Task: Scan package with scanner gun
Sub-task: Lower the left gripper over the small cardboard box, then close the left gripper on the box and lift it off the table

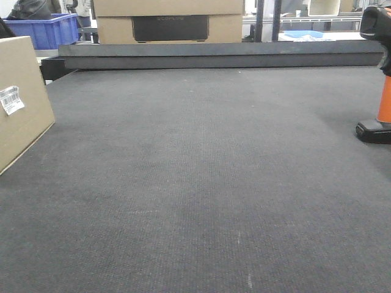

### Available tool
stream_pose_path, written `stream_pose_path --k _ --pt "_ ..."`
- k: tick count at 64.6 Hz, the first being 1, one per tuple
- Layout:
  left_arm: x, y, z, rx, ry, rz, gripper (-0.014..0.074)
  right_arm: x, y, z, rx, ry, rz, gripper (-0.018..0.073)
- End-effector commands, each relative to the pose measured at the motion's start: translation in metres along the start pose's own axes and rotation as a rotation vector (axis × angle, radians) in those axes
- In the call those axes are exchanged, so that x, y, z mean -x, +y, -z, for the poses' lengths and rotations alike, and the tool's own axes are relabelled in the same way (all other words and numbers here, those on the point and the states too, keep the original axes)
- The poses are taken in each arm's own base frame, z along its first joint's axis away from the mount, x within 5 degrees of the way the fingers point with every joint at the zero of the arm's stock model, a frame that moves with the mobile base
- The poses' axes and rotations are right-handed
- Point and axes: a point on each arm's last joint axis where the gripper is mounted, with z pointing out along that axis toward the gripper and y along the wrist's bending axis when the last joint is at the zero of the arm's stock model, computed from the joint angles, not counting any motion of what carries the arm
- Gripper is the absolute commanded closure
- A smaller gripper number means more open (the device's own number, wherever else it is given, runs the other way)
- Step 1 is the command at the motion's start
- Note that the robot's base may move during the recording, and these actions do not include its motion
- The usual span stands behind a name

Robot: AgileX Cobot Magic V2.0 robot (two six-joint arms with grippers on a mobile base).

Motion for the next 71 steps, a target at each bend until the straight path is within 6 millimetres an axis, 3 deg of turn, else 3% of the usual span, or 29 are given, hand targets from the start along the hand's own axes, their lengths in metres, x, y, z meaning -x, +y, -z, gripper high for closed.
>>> stream_pose_path --k 1,9,15,18,27,30,39,51,71 --pt "0.009 -0.003 -0.020 -0.007 0.062 0.055 0.0708 0.002 0.000 0.000 -0.002 -0.018 0.000 0.0727" --pt "0.019 -0.003 -0.049 0.001 0.126 0.062 0.0700 0.002 0.000 0.000 -0.002 -0.018 0.000 0.0727" --pt "0.021 -0.003 -0.067 0.006 0.185 0.062 0.0610 0.002 0.000 0.000 -0.002 -0.018 0.000 0.0727" --pt "0.019 -0.004 -0.075 0.009 0.213 0.061 0.0519 0.002 0.000 0.000 -0.002 -0.018 0.000 0.0727" --pt "0.013 -0.003 -0.094 0.014 0.265 0.061 0.0072 0.002 0.000 0.000 -0.002 -0.018 0.000 0.0727" --pt "0.012 -0.003 -0.098 0.015 0.277 0.063 -0.0036 0.002 0.000 0.000 -0.002 -0.018 0.000 0.0727" --pt "0.006 -0.003 -0.110 0.020 0.324 0.067 0.0071 0.002 0.000 0.000 -0.002 -0.018 0.000 0.0727" --pt "-0.009 -0.003 -0.131 0.023 0.433 0.077 0.0075 0.002 0.000 0.000 -0.002 -0.018 0.000 0.0727" --pt "-0.026 -0.002 -0.148 0.037 0.570 0.076 0.0080 0.002 0.000 0.000 -0.002 -0.018 0.000 0.0727"
